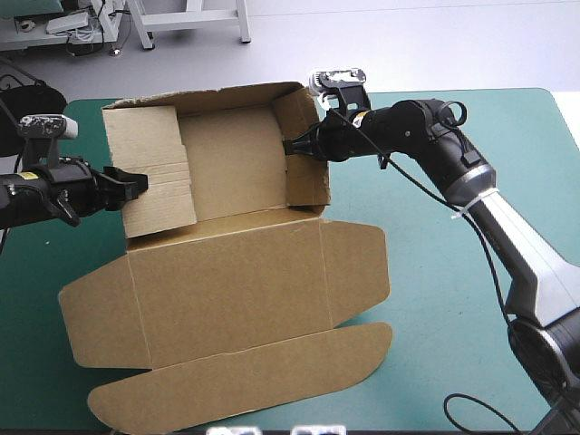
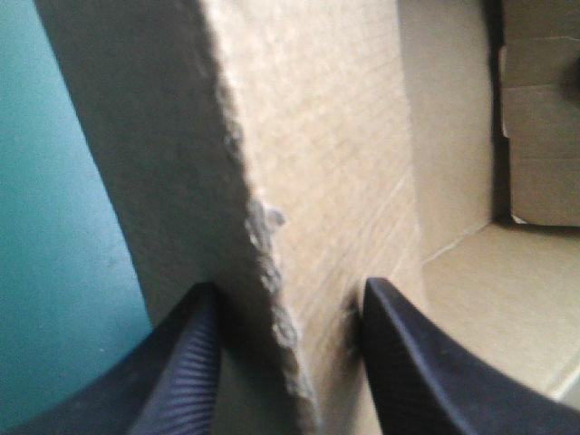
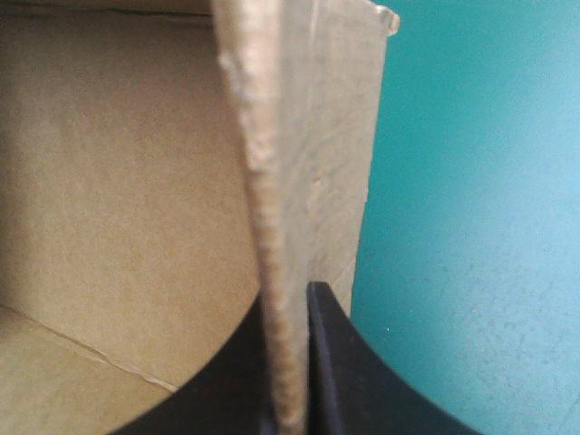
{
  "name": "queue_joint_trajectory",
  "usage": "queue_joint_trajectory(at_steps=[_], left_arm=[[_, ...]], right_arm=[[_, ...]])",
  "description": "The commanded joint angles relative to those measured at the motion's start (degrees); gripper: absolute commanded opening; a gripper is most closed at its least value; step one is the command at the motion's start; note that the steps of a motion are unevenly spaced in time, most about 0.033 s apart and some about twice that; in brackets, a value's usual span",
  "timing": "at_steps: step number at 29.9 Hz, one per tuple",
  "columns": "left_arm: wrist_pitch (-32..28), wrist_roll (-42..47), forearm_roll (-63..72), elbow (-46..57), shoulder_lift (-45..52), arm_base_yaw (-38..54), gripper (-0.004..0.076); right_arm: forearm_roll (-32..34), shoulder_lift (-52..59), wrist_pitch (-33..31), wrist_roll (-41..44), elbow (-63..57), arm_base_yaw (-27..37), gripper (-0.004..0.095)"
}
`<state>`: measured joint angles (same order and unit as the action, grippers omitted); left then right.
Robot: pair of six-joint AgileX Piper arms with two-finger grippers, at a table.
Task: Fold the box
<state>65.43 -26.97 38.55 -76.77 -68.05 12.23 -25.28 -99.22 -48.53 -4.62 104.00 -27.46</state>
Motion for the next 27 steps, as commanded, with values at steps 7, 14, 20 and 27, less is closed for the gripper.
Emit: queue_joint_trajectory(at_steps=[7, 14, 20, 27], left_arm=[[-5.2, 1.04, 1.0, -1.46, -0.77, -0.28, -0.0009], [-4.61, 3.26, 0.81, -1.46, -1.5, -1.12, -0.0009], [-4.84, 7.75, -6.32, -1.46, -3.4, -9.41, -0.0009], [-6.7, 16.7, -17.06, -1.46, -8.75, -21.57, -0.0009]], right_arm=[[2.7, 3.39, -3.94, 3.18, 1.87, -1.62, -0.0011], [11.86, 4.83, -9.56, 8.12, 1.87, -1.62, -0.0011], [19.8, 4.85, -16.44, 12.97, 1.87, -1.52, -0.0013], [23.98, 4.09, -23.05, 16.82, 1.87, -0.23, -0.0013]])
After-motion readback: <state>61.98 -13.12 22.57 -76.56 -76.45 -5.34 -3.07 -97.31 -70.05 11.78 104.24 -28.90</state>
